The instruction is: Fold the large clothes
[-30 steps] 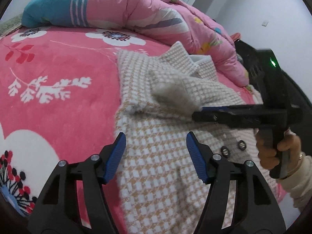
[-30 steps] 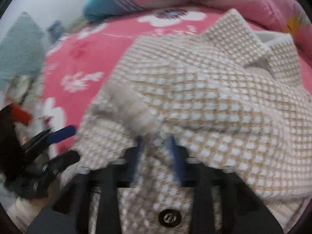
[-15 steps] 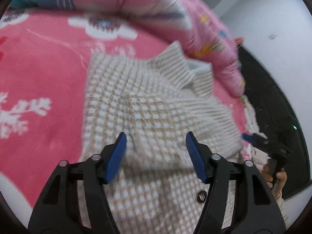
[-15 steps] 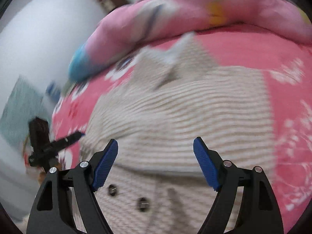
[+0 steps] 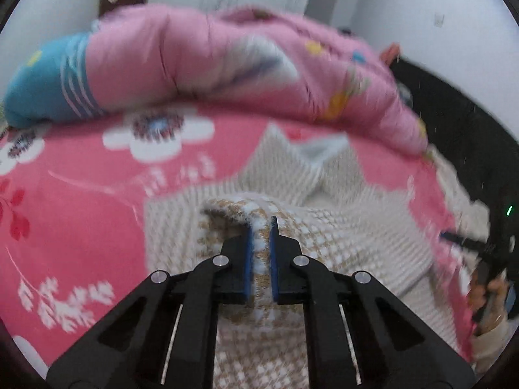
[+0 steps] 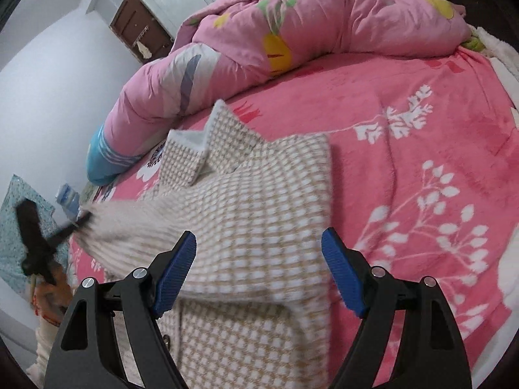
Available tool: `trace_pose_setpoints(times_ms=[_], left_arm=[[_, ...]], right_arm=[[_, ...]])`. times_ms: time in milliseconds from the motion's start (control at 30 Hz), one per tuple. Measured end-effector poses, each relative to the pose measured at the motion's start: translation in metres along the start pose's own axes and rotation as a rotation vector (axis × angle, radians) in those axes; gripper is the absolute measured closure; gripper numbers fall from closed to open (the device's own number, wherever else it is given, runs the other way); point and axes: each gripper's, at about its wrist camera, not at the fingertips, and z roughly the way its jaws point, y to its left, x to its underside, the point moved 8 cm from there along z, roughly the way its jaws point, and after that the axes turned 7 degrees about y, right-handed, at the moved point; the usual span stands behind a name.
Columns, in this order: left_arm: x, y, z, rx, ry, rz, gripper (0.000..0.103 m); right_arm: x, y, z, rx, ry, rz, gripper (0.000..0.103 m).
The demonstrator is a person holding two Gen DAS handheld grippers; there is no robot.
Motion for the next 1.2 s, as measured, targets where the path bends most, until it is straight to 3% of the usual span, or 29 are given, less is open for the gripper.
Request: trace_pose_setpoints(times_ms=[67, 133, 200, 267, 433, 533, 600, 667, 733, 800, 867, 900, 933, 1000, 1100, 1200], left_arm=[[0.000, 0.010, -0.001, -0.057, -0.007, 0.018, 0.094], [0.015, 0.029, 0.020, -0.106, 0.055, -0.001, 0.094], [0.044, 0.054, 0.052, -0.132, 0.165, -0.039, 0.094], [0.062, 0.069, 0.067, -0.112, 0.204, -0.083, 0.091], [0.062, 0.079, 0.039, -0.062, 0.117, -0.150, 0.085], [0.048, 0.079, 0.006, -0.063, 0.014, -0.139, 0.087], [0.036, 0.066, -0.006, -0.015, -0.030, -0.118, 0.087], [0.030, 0.047, -0.002, 0.044, -0.013, -0.088, 0.086], [0.034, 0.030, 0.020, 0.069, 0.055, -0.060, 0.085], [0.045, 0.024, 0.052, 0.005, 0.143, -0.028, 0.085], [0.060, 0.035, 0.087, -0.091, 0.210, -0.023, 0.085], [0.062, 0.040, 0.095, -0.106, 0.197, -0.025, 0.085], [0.060, 0.044, 0.096, -0.097, 0.166, -0.030, 0.085], [0.058, 0.047, 0.092, -0.071, 0.157, -0.065, 0.086], [0.052, 0.049, 0.072, -0.101, 0.130, -0.051, 0.086], [0.050, 0.030, 0.055, -0.069, 0.089, 0.028, 0.081]], right_arm=[[0.002, -0.005, 0.001, 0.008, 0.001, -0.008, 0.025], [0.005, -0.008, 0.006, 0.020, 0.010, -0.020, 0.025], [0.009, -0.013, 0.013, 0.038, 0.025, -0.024, 0.025], [0.011, -0.018, 0.020, 0.048, 0.036, -0.019, 0.025], [0.003, -0.015, 0.019, 0.087, 0.028, -0.071, 0.025], [-0.007, 0.004, 0.007, 0.094, -0.017, -0.140, 0.025], [-0.012, 0.023, 0.002, 0.074, -0.041, -0.198, 0.025], [-0.015, 0.041, 0.006, 0.063, -0.046, -0.249, 0.025], [-0.014, 0.060, 0.019, 0.066, -0.028, -0.308, 0.025], [-0.013, 0.068, 0.042, 0.100, 0.022, -0.351, 0.026], [-0.012, 0.057, 0.071, 0.196, 0.071, -0.360, 0.026], [-0.009, 0.040, 0.099, 0.265, 0.147, -0.341, 0.025], [-0.006, 0.029, 0.117, 0.251, 0.197, -0.307, 0.024], [-0.009, 0.024, 0.120, 0.221, 0.200, -0.259, 0.024], [-0.014, 0.041, 0.099, 0.281, 0.183, -0.271, 0.024], [-0.012, 0.071, 0.081, 0.188, 0.152, -0.289, 0.024]])
